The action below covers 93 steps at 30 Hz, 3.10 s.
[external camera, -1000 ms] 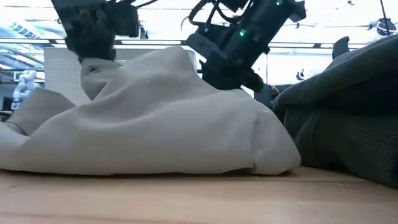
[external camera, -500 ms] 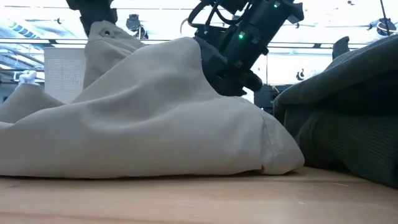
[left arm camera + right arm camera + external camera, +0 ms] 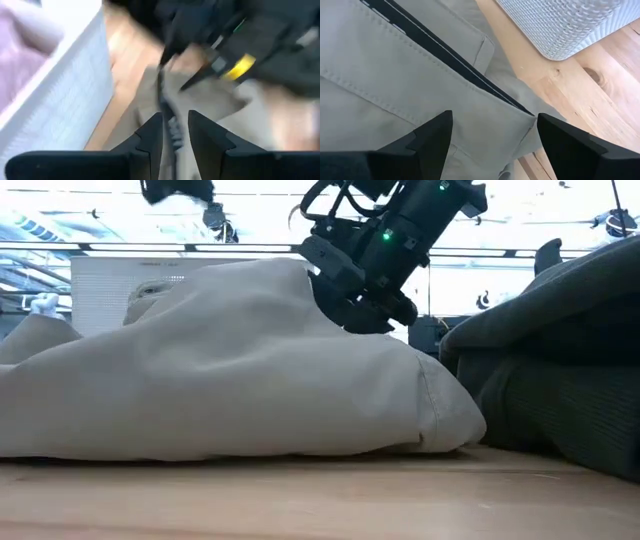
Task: Sort clothes
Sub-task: Put the brown shorts into the white laundry bin
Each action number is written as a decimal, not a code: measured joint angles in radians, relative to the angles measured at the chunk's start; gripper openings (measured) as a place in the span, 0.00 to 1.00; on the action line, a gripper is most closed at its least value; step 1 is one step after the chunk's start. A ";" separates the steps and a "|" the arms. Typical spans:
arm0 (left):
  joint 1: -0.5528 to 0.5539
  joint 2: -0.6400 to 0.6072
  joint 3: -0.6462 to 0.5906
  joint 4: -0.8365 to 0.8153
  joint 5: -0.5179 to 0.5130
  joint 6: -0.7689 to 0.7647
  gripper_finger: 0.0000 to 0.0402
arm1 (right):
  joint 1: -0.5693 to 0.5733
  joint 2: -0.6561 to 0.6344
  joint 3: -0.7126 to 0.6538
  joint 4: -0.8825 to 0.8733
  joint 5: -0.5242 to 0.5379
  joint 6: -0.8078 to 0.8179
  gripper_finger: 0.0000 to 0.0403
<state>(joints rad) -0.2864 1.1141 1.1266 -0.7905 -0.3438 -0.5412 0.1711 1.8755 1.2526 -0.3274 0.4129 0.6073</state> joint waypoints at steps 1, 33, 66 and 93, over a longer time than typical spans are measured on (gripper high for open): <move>-0.011 -0.022 0.009 0.020 -0.007 0.006 0.25 | 0.000 0.000 0.000 0.003 0.000 -0.005 0.69; -0.200 -0.040 0.010 0.238 -0.236 0.235 0.25 | -0.127 0.283 0.013 0.180 -0.137 -0.106 0.69; -0.201 -0.041 0.010 0.228 -0.234 0.234 0.25 | -0.013 -0.022 -0.001 0.132 -0.236 -0.210 0.00; -0.418 -0.251 -0.190 0.239 -0.749 0.132 0.25 | 0.086 -0.324 0.000 0.491 -0.101 -0.483 0.00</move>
<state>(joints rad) -0.7045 0.8631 0.9363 -0.5512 -1.0925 -0.4089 0.2570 1.5514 1.2523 0.1634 0.3115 0.1242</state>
